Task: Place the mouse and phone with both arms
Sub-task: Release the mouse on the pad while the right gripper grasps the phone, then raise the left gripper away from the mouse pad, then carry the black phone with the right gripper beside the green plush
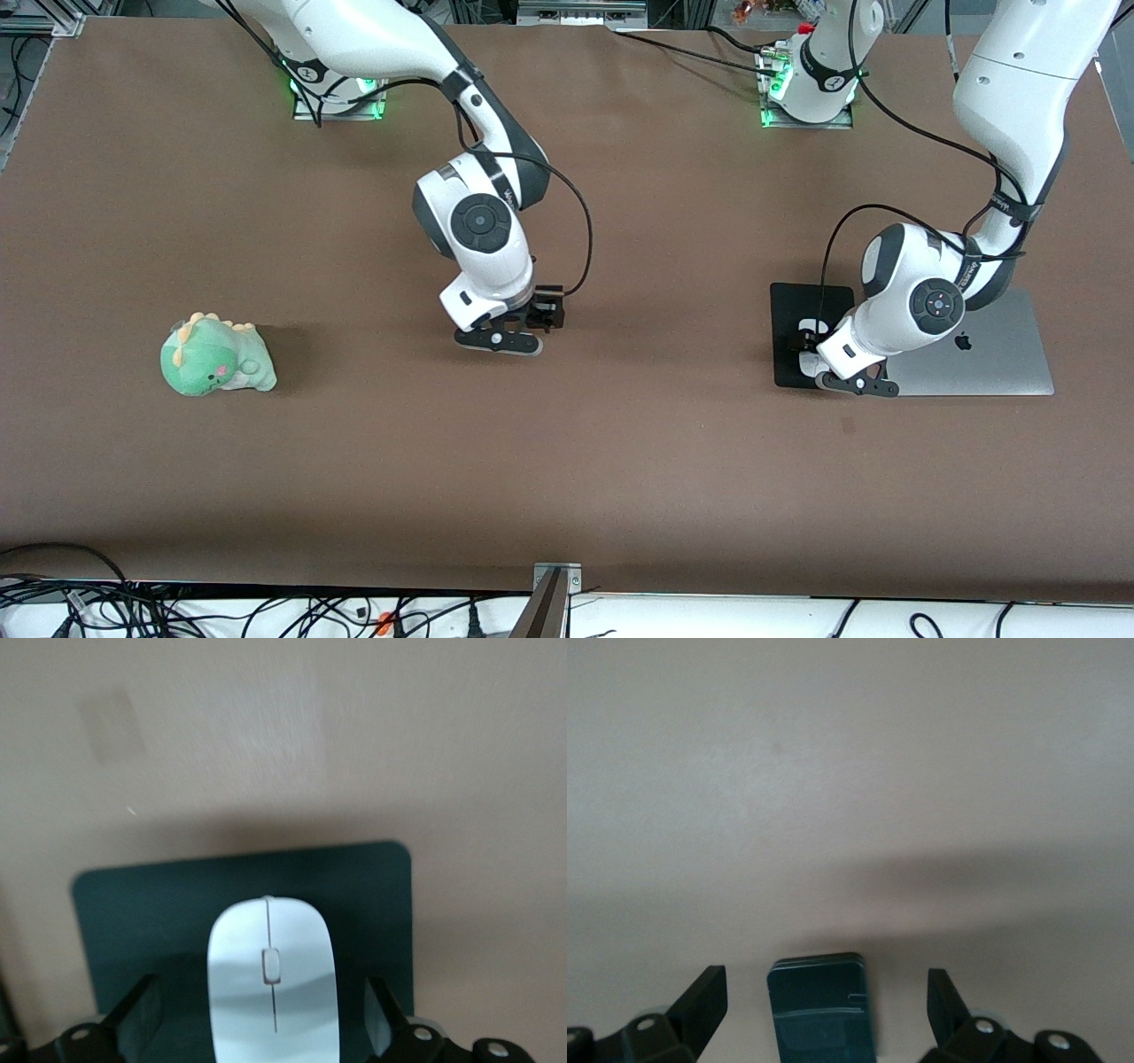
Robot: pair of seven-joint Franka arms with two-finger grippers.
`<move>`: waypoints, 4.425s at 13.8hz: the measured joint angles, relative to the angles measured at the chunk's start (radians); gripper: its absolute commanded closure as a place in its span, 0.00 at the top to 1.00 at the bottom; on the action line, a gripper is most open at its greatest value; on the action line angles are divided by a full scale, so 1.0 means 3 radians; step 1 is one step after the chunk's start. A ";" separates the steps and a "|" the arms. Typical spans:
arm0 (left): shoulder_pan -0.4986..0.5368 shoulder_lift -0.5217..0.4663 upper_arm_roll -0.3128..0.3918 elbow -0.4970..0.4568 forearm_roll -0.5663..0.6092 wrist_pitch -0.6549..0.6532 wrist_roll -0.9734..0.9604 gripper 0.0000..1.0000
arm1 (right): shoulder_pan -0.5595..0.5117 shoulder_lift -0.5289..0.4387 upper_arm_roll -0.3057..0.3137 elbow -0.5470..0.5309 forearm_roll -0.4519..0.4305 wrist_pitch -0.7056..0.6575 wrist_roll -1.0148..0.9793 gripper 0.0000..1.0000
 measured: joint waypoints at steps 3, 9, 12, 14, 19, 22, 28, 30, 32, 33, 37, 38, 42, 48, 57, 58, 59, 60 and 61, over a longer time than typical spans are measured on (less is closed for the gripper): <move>0.0001 -0.0174 -0.0015 0.0358 0.0000 -0.0586 0.0000 1.00 | 0.0168 0.0034 -0.0001 -0.0318 0.0000 0.0472 0.0000 1.00; -0.0101 -0.0298 -0.0078 0.1480 -0.0003 -0.2150 0.0000 1.00 | 0.0285 0.0042 -0.0007 -0.0595 -0.0018 0.0785 -0.0008 1.00; -0.0141 -0.0329 -0.0237 0.1736 -0.0074 -0.2570 0.0000 1.00 | 0.0306 0.0042 -0.0008 -0.0679 -0.0061 0.0904 -0.0013 1.00; -0.0270 -0.0444 -0.0223 0.1777 -0.0087 -0.2654 -0.0005 1.00 | 0.0332 0.0043 -0.0008 -0.0766 -0.0065 0.1031 -0.0013 1.00; -0.0758 -0.0966 0.0618 0.1781 -0.0397 -0.2732 0.0112 1.00 | 0.0365 0.0048 -0.0017 -0.0843 -0.0098 0.1075 -0.0015 1.00; -0.0792 -0.1275 0.0745 0.1647 -0.0416 -0.2745 0.0475 1.00 | 0.0382 0.0066 -0.0022 -0.0864 -0.0164 0.1107 -0.0016 1.00; -0.1116 -0.1824 0.1020 0.1474 -0.0421 -0.2746 0.0511 1.00 | 0.0390 0.0119 -0.0037 -0.0868 -0.0220 0.1170 -0.0016 0.64; -0.1143 -0.1899 0.1087 0.1437 -0.0422 -0.2746 0.0517 1.00 | 0.0394 0.0087 -0.0039 -0.0867 -0.0221 0.1149 -0.0016 0.50; -0.1153 -0.1930 0.1093 0.1426 -0.0424 -0.2804 0.0522 1.00 | 0.0394 0.0087 -0.0039 -0.0867 -0.0221 0.1150 -0.0016 0.40; -0.1168 -0.1941 0.1093 0.1423 -0.0424 -0.2878 0.0522 1.00 | 0.0395 0.0087 -0.0039 -0.0867 -0.0221 0.1150 -0.0016 0.32; -0.1138 -0.1954 0.1121 0.1353 -0.0663 -0.3094 0.0523 1.00 | 0.0395 0.0087 -0.0039 -0.0867 -0.0221 0.1150 -0.0018 0.07; -0.1079 -0.1954 0.1136 0.1317 -0.0753 -0.3102 0.0545 1.00 | 0.0395 0.0087 -0.0040 -0.0865 -0.0221 0.1147 -0.0019 0.03; -0.0895 -0.1939 0.1164 0.1247 -0.0812 -0.3056 0.0601 1.00 | 0.0392 0.0116 -0.0068 -0.0742 -0.0222 0.0919 -0.0084 0.00; -0.0857 -0.1876 0.1158 0.1235 -0.0811 -0.2935 0.0599 1.00 | 0.0267 0.0119 -0.0102 -0.0534 -0.0221 0.0541 -0.0366 0.00; -0.0709 -0.1735 0.1165 0.1239 -0.0816 -0.2864 0.0595 1.00 | -0.0523 -0.0180 -0.0137 -0.0676 -0.0220 0.0152 -0.1342 0.00; -0.0709 -0.1735 0.1158 0.1242 -0.0816 -0.2863 0.0594 1.00 | -0.0637 -0.0261 -0.0141 -0.0808 -0.0220 0.0224 -0.1457 0.00; -0.0709 -0.1735 0.1152 0.1250 -0.0816 -0.2863 0.0594 1.00 | -0.0759 -0.0351 -0.0145 -0.0974 -0.0220 0.0353 -0.1583 0.00; -0.0709 -0.1735 0.1149 0.1257 -0.0816 -0.2863 0.0594 1.00 | -0.0875 -0.0441 -0.0152 -0.1152 -0.0220 0.0502 -0.1687 0.00; -0.0709 -0.1735 0.1147 0.1263 -0.0816 -0.2863 0.0594 1.00 | -0.0977 -0.0525 -0.0159 -0.1329 -0.0220 0.0643 -0.1789 0.00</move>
